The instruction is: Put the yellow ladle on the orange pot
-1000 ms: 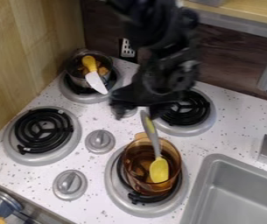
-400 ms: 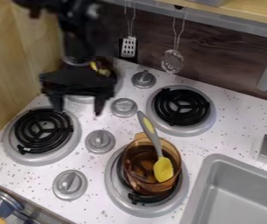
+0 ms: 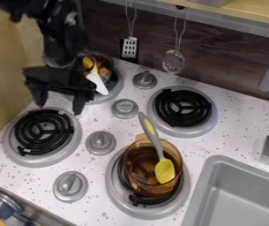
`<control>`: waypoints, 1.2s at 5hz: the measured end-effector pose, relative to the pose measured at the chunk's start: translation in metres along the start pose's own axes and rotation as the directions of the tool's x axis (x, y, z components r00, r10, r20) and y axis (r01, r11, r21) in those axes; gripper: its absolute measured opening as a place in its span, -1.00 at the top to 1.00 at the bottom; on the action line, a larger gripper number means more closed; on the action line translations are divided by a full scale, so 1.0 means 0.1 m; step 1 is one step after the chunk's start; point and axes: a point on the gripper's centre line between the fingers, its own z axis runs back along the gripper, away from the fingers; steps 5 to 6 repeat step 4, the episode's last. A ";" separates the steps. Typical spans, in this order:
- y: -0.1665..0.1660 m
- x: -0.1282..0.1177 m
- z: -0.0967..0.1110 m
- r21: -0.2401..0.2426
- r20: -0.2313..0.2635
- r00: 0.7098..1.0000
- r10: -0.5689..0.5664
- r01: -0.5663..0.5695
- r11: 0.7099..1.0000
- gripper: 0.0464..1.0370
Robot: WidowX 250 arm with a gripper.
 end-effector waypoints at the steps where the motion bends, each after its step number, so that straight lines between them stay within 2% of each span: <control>1: -0.10 0.31 0.04 -0.025 0.033 0.988 -0.150 0.150 0.988 -0.93; 2: -0.20 0.41 -0.01 -0.070 0.066 0.974 -0.215 0.220 0.973 -0.93; 3: -0.26 0.54 -0.01 -0.124 0.101 0.975 -0.196 0.208 0.970 -0.93; 4: -0.44 0.59 0.07 -0.159 0.108 0.980 -0.168 0.184 0.970 -0.93; 6: -0.44 0.59 0.07 -0.159 0.108 0.980 -0.168 0.184 0.970 -0.93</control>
